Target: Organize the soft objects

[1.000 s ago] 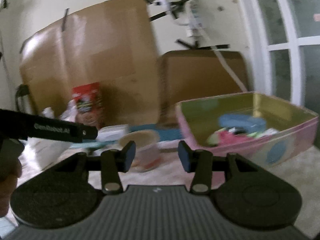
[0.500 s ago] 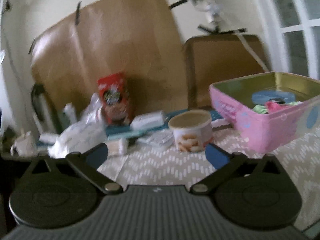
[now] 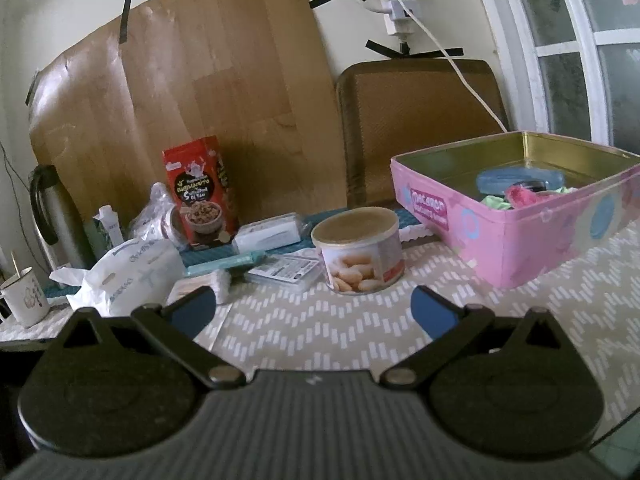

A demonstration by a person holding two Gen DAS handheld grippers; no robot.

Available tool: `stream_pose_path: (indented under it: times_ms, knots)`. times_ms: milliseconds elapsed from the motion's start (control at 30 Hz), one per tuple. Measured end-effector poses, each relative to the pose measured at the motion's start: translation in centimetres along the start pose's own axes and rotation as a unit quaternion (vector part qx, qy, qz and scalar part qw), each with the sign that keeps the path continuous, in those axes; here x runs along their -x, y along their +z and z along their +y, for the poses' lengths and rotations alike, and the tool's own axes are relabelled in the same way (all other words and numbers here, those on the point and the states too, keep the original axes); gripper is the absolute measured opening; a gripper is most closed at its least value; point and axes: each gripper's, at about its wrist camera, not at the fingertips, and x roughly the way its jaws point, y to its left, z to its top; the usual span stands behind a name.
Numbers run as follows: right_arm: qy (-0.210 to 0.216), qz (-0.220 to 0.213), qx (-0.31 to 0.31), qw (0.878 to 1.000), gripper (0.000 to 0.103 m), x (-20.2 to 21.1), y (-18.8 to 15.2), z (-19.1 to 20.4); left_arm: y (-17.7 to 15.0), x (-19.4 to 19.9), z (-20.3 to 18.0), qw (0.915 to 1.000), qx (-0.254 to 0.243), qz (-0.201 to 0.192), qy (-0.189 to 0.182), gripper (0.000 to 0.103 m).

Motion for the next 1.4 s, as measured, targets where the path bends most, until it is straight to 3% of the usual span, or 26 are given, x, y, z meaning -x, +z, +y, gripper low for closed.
stream_pose_path:
  times_ms: [267,333,400,567,833,1000,1267,1400]
  knots:
    - [0.002,0.011,-0.008,1.0,0.101,0.3,-0.2,-1.0,-0.8,-1.3,-1.8,0.9996,-0.024,0.014,0.002,0.103]
    - [0.003,0.016,-0.008,1.0,0.092,0.3,-0.2,-1.2,-0.9,-1.6,-2.2,0.9992,-0.033,0.021,0.007,0.103]
    - [0.007,0.022,-0.01,1.0,0.069,0.4,-0.1,-1.7,-0.9,-1.6,-2.3,0.9991,-0.036,0.02,0.009,0.103]
    - [0.017,0.04,-0.006,0.999,0.045,0.4,-0.3,-2.0,-1.0,-1.7,-2.3,0.9989,-0.041,0.018,0.016,0.103]
    - [0.036,0.031,0.022,0.999,0.044,0.8,-0.3,-0.9,-1.1,-1.6,-2.3,0.9984,-0.048,0.019,0.021,0.103]
    - [0.046,0.033,0.041,0.998,0.044,-0.1,-0.4,-0.4,-1.3,-0.4,-1.6,0.9986,-0.043,-0.017,-0.025,0.103]
    - [0.121,0.065,0.082,0.987,0.044,-5.1,2.6,2.2,-1.3,0.1,1.4,0.9943,0.042,-0.029,-0.093,0.103]
    - [0.129,0.092,0.148,0.976,0.044,-9.8,4.9,4.0,-1.1,-0.5,2.3,0.9912,0.076,-0.014,-0.107,0.103]
